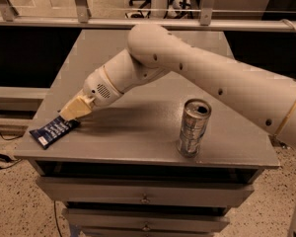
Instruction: Pick rxbar blueberry
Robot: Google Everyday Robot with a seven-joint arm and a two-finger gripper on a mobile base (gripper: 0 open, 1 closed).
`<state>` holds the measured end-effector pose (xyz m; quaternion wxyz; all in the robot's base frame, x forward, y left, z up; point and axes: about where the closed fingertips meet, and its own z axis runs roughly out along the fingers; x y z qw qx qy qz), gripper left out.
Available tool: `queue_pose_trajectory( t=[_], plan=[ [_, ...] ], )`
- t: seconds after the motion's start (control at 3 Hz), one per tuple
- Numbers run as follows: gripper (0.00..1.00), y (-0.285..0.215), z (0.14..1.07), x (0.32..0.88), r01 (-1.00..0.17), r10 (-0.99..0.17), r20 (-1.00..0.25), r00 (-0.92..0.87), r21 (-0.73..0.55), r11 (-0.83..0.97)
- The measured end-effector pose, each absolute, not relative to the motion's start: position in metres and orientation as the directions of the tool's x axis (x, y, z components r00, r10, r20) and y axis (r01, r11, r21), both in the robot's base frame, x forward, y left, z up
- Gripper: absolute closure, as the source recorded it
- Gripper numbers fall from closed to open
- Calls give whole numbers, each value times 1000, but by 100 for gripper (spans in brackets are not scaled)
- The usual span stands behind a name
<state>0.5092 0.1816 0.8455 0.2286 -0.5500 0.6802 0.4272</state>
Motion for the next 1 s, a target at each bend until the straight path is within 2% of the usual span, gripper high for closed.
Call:
queue_pose_trajectory(
  t=[0.33,0.67,1.0],
  plan=[
    [99,183,840,506,-939,-554,-775,-304,342,37],
    [80,177,846,510,-951,-572,-771,-280,304,55],
    [56,170,858,518,-964,-584,-773,-249,258,69]
  ],
)
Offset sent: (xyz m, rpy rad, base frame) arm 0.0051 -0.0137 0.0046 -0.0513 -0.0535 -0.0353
